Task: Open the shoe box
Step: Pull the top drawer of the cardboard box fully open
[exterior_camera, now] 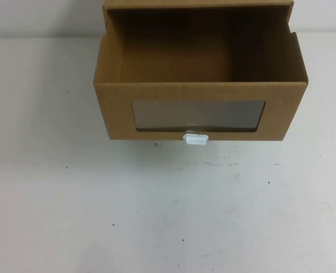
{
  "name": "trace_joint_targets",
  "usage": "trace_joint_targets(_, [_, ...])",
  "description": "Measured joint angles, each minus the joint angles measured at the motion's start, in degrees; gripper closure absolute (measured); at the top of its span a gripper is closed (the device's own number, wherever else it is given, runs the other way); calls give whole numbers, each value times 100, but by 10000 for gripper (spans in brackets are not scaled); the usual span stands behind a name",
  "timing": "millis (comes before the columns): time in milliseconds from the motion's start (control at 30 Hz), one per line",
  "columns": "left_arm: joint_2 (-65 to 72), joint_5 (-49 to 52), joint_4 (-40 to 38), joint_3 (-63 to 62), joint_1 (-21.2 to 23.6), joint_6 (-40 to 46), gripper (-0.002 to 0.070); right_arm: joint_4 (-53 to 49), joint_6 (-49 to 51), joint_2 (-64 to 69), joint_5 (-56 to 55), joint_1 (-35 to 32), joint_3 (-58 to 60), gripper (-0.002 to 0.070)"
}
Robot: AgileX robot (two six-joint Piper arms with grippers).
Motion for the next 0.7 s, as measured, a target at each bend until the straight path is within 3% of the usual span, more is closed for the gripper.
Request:
trace_joint_targets(167, [0,0,0,0,0,0,679,-2864,3313,39,149,-779,0,695])
trace_joint_targets(300, [0,0,0,0,0,0,679,-4564,5190,141,759,-1515,38,695])
trace_joint_targets(467, [0,0,0,0,0,-12,679,-5338,6011,66,734,-2124,683,695])
trace_joint_targets(567, [0,0,0,0,0,-12,679,-5745,6353,-205,269,-2138,1416,695])
trace_joint_targets(700, [0,0,0,0,0,-12,679,-6680,7580,-629,45,-1977,2182,695])
